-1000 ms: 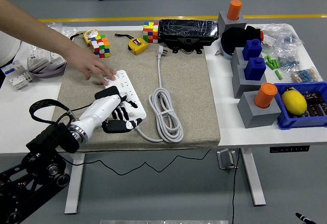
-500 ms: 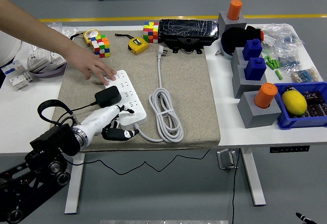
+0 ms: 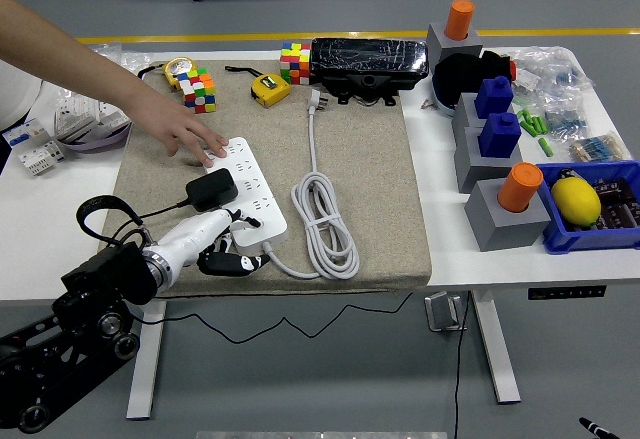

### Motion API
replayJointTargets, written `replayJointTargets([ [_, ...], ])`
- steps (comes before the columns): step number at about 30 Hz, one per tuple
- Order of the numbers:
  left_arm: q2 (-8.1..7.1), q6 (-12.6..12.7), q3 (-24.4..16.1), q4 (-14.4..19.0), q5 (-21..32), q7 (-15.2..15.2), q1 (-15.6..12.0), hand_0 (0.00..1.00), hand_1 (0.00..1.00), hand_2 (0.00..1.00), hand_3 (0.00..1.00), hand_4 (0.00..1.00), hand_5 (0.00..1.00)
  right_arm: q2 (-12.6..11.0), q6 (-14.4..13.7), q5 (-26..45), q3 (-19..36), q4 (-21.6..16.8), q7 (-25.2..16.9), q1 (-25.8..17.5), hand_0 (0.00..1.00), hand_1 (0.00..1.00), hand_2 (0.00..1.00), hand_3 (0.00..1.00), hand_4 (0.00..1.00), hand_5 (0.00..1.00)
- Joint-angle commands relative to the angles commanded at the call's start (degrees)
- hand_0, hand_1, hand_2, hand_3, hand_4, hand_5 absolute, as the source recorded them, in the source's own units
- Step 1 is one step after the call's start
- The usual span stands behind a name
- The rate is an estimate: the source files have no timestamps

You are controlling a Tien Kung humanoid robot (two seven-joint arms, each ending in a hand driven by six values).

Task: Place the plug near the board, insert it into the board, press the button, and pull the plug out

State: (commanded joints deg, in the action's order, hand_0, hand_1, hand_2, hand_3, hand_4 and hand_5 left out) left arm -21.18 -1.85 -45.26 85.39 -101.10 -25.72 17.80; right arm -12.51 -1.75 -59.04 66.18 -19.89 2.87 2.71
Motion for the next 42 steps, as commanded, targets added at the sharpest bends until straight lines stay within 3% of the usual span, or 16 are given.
replayJointTargets([
  [6, 0.01, -0.26, -0.04, -0.18, 0.07, 0.27, -0.06, 0.076, 0.067, 0.129, 0.816, 0.831, 0.548, 0.03, -0.02, -0.06, 0.03, -0.02, -0.04, -0.09, 0.652, 0.645, 0.634, 0.561, 0.981, 0.548],
  [10, -0.27, 3.8, -0.47, 0.49, 1.07, 4.67, -0.61, 0.076, 0.067, 0.129, 0.816, 0.831, 0.548, 0.03, -0.01, -0.11, 0.06, -0.05, -0.04, -0.21, 0.652, 0.645, 0.634, 0.561, 0.981, 0.548],
  [11, -0.32, 5.11, -0.54, 0.53, 1.23, 5.94, -0.72, 0.078, 0.068, 0.128, 0.753, 0.832, 0.552, 0.03, -0.02, -0.13, 0.05, -0.03, -0.04, -0.25, 0.65, 0.645, 0.634, 0.56, 0.981, 0.549],
  [13, -0.41, 7.12, -0.69, 0.55, 1.77, 7.97, -0.9, 0.078, 0.068, 0.128, 0.753, 0.832, 0.552, 0.04, -0.02, -0.13, 0.05, -0.01, -0.04, -0.37, 0.65, 0.645, 0.634, 0.56, 0.981, 0.549],
  [15, -0.44, 7.97, -0.8, 0.55, 2.05, 8.82, -0.99, 0.078, 0.068, 0.128, 0.753, 0.832, 0.552, 0.06, -0.01, -0.16, 0.06, -0.01, -0.04, -0.45, 0.65, 0.645, 0.634, 0.56, 0.981, 0.549],
  [27, -0.27, 7.41, -0.98, 0.38, 2.24, 8.48, -0.93, 0.081, 0.069, 0.129, 0.742, 0.832, 0.552, 0.3, 0.01, -0.26, 0.53, -0.05, -0.03, -0.43, 0.65, 0.645, 0.634, 0.56, 0.981, 0.547],
  [42, 0.4, 5.14, 0.19, -2.78, 1.34, 5.63, 0.22, 0.084, 0.068, 0.13, 0.757, 0.831, 0.55, 0.33, 0.04, -0.24, 0.43, -0.02, -0.01, -0.41, 0.65, 0.645, 0.633, 0.56, 0.981, 0.548],
])
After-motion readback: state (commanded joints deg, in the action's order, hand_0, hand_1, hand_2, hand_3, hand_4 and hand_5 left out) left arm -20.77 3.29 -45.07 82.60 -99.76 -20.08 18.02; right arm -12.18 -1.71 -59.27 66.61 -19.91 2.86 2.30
